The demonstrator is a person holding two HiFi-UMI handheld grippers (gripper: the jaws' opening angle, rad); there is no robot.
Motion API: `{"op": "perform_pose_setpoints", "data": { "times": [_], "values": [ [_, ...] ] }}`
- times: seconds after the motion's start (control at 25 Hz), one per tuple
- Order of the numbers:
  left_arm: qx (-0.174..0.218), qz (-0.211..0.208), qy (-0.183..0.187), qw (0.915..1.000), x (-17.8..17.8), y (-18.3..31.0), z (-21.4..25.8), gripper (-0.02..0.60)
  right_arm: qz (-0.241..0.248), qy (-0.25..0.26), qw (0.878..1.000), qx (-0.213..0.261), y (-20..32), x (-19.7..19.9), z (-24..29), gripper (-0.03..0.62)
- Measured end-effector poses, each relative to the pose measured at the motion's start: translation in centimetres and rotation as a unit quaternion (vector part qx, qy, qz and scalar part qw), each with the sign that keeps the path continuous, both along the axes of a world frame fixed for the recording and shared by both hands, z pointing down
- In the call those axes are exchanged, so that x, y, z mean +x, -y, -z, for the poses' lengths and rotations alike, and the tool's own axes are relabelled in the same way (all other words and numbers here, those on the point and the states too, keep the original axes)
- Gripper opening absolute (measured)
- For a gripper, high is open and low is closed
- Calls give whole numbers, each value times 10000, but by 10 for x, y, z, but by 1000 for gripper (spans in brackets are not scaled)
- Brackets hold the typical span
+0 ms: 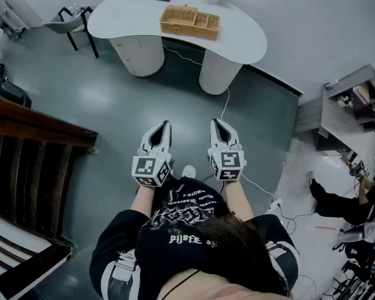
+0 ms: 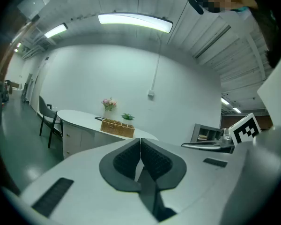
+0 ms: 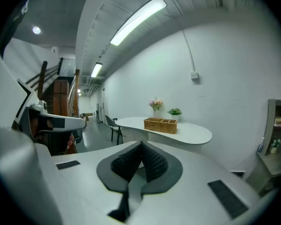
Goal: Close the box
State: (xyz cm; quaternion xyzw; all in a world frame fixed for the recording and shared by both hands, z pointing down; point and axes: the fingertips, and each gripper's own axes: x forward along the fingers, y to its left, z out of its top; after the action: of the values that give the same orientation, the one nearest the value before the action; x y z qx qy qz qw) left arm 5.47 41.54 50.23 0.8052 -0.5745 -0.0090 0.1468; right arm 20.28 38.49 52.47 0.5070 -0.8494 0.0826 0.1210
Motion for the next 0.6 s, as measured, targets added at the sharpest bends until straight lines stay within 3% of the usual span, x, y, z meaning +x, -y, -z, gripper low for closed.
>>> {"op": "perform_pose_setpoints", "data": {
  "times": [0.6],
  "values": [
    [52,0,-127,9999,7,4,-11,25,-241,495,9985,-6,10,13,-6,25]
  ]
}}
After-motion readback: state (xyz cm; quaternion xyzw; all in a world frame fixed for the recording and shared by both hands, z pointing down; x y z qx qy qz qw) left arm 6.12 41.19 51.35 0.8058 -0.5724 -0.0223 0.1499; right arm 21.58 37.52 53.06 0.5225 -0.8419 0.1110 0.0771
